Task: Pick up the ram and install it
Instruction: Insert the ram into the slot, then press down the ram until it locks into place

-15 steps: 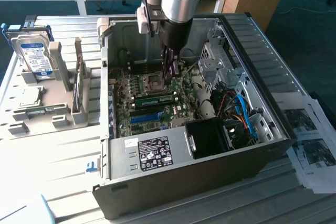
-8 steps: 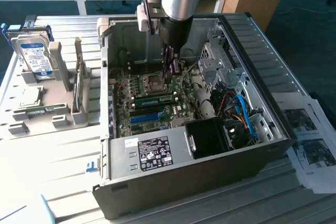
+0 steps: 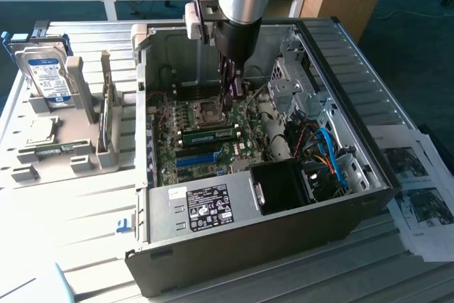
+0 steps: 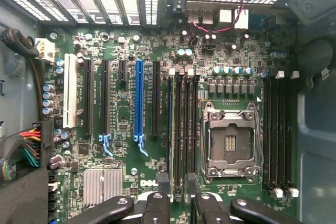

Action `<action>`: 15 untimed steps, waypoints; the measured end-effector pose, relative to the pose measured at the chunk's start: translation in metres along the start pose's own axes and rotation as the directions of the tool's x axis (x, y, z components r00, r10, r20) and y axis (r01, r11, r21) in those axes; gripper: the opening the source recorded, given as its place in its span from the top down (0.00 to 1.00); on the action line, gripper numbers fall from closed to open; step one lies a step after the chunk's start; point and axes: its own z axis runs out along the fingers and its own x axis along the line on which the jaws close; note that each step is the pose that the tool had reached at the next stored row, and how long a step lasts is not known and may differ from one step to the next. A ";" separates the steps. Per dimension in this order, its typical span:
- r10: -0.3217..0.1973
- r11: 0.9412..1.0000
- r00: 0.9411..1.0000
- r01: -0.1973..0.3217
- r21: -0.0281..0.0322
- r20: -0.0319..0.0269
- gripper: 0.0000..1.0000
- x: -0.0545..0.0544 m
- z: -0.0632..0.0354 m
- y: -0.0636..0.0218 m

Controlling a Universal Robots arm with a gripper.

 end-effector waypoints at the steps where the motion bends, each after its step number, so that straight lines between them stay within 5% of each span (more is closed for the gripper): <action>1: 0.000 1.000 1.000 0.000 0.000 0.000 0.75 0.000 -0.0005 0.0000; 15: 0.000 1.000 1.000 0.000 0.000 -0.002 0.75 0.000 -0.0048 0.0001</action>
